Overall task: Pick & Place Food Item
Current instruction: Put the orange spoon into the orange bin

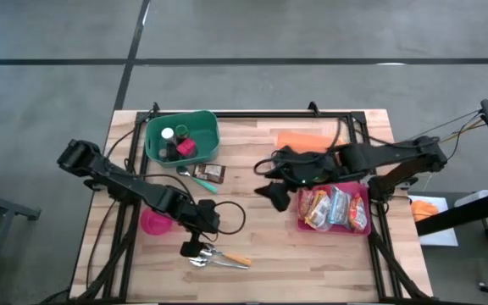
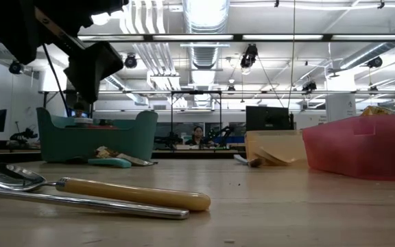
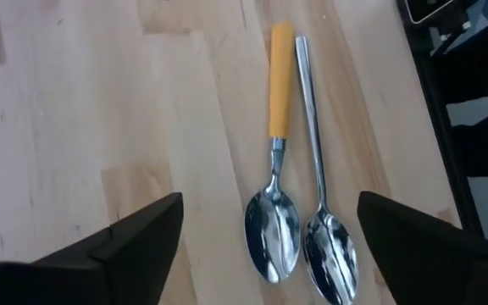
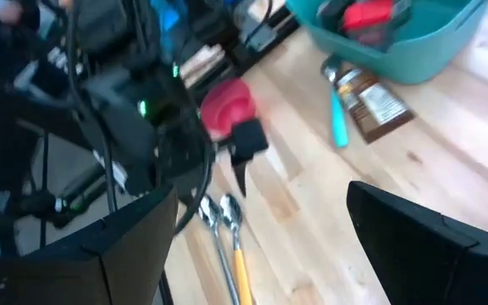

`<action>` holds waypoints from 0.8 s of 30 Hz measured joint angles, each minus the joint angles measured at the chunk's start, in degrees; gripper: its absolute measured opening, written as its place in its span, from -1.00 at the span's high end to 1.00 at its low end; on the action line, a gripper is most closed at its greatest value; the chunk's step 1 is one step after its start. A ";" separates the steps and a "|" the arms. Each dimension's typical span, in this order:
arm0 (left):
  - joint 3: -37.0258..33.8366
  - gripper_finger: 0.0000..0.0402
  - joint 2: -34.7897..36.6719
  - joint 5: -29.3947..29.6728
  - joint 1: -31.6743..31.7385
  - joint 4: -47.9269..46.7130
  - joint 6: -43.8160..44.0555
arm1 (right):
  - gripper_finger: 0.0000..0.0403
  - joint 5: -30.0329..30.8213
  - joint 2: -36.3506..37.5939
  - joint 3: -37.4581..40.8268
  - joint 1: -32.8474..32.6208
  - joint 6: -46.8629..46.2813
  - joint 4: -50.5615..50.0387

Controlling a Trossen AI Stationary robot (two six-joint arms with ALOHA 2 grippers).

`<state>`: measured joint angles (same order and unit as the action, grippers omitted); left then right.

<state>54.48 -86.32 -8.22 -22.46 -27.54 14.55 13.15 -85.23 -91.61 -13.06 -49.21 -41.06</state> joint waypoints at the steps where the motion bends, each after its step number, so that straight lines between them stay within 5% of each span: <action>1: 0.37 -0.79 -0.51 0.02 0.00 0.17 -0.68 | -0.68 1.18 1.05 0.00 -0.11 -0.16 -0.55; 15: 7.11 -0.78 -13.15 0.28 -2.59 2.03 -5.30 | -0.68 9.33 9.73 -0.02 -2.37 0.24 -6.27; 24: 12.50 -0.52 -20.06 3.12 -5.46 2.11 -5.77 | -0.68 9.39 9.75 -0.02 -4.03 1.00 -9.61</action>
<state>66.98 -106.37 -5.10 -27.92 -25.43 8.78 22.54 -75.48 -91.64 -17.08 -48.21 -50.67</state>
